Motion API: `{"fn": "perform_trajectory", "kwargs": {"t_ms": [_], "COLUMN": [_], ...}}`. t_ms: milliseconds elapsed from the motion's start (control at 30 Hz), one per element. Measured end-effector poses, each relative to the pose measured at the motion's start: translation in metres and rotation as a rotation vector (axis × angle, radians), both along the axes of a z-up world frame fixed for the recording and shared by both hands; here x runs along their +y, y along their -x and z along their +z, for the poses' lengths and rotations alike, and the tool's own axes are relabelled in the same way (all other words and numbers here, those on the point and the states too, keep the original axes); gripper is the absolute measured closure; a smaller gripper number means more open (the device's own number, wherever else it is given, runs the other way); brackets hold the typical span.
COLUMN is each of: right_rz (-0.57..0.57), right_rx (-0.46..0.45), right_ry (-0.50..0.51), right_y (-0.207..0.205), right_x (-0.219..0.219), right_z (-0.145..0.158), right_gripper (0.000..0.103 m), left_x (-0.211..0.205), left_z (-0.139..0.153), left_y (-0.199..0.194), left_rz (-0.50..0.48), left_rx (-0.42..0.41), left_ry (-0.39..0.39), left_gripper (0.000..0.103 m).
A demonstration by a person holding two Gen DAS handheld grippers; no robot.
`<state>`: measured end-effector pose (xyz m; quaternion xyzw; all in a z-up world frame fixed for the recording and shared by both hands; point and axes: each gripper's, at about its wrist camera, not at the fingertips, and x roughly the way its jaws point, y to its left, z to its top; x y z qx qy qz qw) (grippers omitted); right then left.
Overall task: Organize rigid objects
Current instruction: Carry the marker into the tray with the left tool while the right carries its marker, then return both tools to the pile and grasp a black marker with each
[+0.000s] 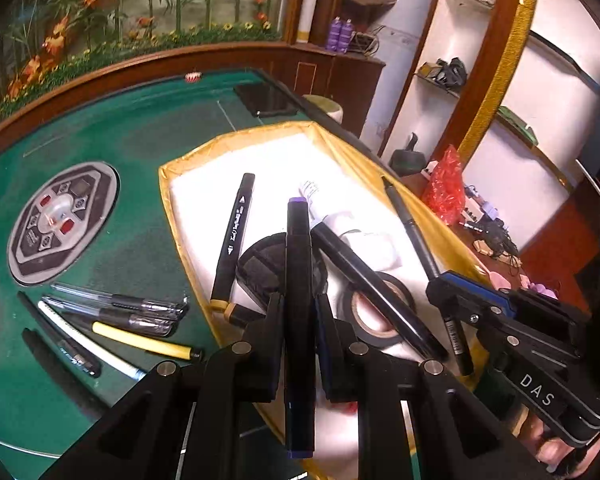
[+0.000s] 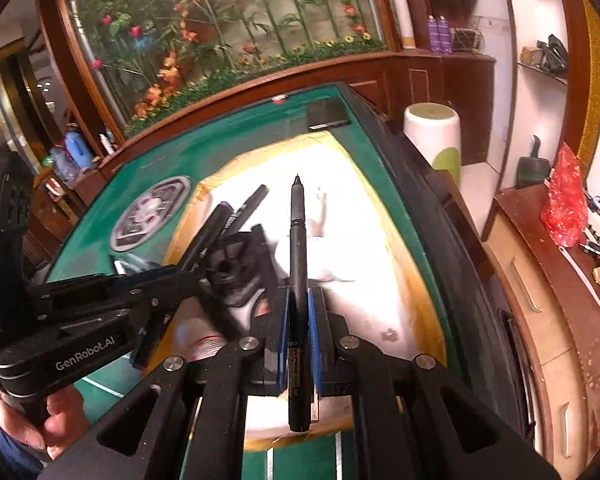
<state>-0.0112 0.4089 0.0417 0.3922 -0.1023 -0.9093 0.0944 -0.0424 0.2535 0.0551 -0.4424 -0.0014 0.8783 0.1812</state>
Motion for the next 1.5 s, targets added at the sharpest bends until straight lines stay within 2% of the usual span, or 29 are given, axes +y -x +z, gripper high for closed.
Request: {"fn": "perform_trajectory", "kwargs": {"t_ms": [433,567,600,900,1100,1200,1367,1433,1500], "right_rz": [-0.014,-0.027,-0.032,-0.028,0.051,0.100,0.209,0.269,0.328], "right_rx": [-0.038,-0.036,-0.033,0.030,0.037,0.025,-0.015,-0.047,-0.079], "right_ry": [0.002,0.001,-0.003,0.018,0.032,0.027,0.029,0.037,0.041], "right_y": [0.006,0.004,0.003,-0.018,-0.027,-0.030,-0.032,-0.032,-0.029], "right_x": [0.007,0.008,0.007,0.000,-0.028,-0.049,-0.092,-0.114,-0.137], "right_z": [-0.017,-0.017,-0.016,0.005,0.013,0.013,0.011,0.007,0.003], "right_gripper": [0.093,0.093,0.093,0.093,0.088,0.088,0.088,0.088,0.088], "left_x": [0.002,-0.003,-0.003,-0.014,-0.056,-0.092,-0.166,-0.197,-0.222], "left_z": [-0.013,-0.010,-0.008,0.011,0.017,0.018,0.010,-0.001,-0.013], "left_y": [0.007,0.004,0.001,-0.028,-0.040,-0.044,-0.038,-0.032,-0.026], "left_rz": [-0.012,-0.012,-0.016,-0.084,-0.029,0.030,0.184,0.256,0.308], "left_rx": [-0.022,-0.031,-0.024,0.010,0.046,0.076,0.107,0.086,0.048], "left_ry": [-0.017,-0.065,-0.077,-0.095,-0.107,-0.104,-0.091,-0.083,-0.109], "left_gripper": [0.087,0.052,0.047,0.045,0.043,0.041,0.040,0.040,0.040]}}
